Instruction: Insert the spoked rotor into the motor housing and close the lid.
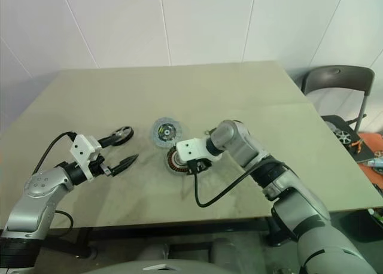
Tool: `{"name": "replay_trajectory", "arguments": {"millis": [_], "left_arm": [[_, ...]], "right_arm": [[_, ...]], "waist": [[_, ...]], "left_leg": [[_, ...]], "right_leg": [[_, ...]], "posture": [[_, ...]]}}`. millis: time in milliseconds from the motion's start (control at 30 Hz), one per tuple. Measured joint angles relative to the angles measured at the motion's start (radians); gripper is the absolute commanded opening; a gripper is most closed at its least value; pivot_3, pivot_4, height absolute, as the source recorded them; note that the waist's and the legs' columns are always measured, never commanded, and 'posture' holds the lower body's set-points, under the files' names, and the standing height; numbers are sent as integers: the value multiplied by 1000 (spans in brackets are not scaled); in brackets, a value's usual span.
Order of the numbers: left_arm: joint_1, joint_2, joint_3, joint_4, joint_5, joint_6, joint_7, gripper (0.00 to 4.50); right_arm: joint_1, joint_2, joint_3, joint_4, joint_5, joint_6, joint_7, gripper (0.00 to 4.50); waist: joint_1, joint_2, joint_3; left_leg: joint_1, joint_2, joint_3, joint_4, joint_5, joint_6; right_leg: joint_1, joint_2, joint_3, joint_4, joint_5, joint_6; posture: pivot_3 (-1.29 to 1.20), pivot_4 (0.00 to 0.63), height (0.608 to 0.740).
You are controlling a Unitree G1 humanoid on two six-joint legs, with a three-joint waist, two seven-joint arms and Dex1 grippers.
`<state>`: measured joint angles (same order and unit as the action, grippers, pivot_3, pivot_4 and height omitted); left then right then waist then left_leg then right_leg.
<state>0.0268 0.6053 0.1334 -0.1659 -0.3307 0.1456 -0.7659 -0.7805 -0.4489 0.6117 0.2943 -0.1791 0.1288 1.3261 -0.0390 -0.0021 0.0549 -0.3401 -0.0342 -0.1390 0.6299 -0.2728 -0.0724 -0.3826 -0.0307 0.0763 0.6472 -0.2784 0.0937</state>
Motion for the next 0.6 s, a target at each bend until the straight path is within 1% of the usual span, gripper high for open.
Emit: {"name": "replay_trajectory", "arguments": {"millis": [67,167,300,400,500,600], "left_arm": [[0,0,0,0,0,0,0,4500],[0,0,0,-1,0,2,1,4500],[0,0,0,-4,0,5,4,4500],[-2,0,-1,-6,0,8,7,4500],[-3,0,-3,-7,0,21,9,4500],[-5,0,-3,-12,0,23,10,4500]], "right_arm": [[2,2,0,-1,2,6,-2,2943],[17,7,-3,-1,18,19,0,3920],[28,24,-43,1,83,58,20,3920],[28,55,-108,0,159,108,27,3920],[16,114,-210,19,257,173,-2,3920],[-17,126,-296,72,315,213,-43,3920]], "waist": [[0,0,0],[1,0,0],[-2,0,1],[-5,0,1],[-5,0,1],[-1,0,1]], "left_leg": [[0,0,0,0,0,0],[0,0,0,0,0,0],[-1,0,0,-1,0,0],[0,0,0,-1,0,0],[-1,0,0,-1,0,0],[-1,0,0,-1,0,0]], "right_leg": [[0,0,0,0,0,0],[0,0,0,0,0,0],[-1,0,0,0,0,0],[-1,0,0,0,0,0],[-1,0,0,0,1,-1],[-1,0,0,0,2,-2]], "posture": [[0,0,740],[0,0,740],[0,0,740],[0,0,740],[0,0,740],[0,0,740]]}}
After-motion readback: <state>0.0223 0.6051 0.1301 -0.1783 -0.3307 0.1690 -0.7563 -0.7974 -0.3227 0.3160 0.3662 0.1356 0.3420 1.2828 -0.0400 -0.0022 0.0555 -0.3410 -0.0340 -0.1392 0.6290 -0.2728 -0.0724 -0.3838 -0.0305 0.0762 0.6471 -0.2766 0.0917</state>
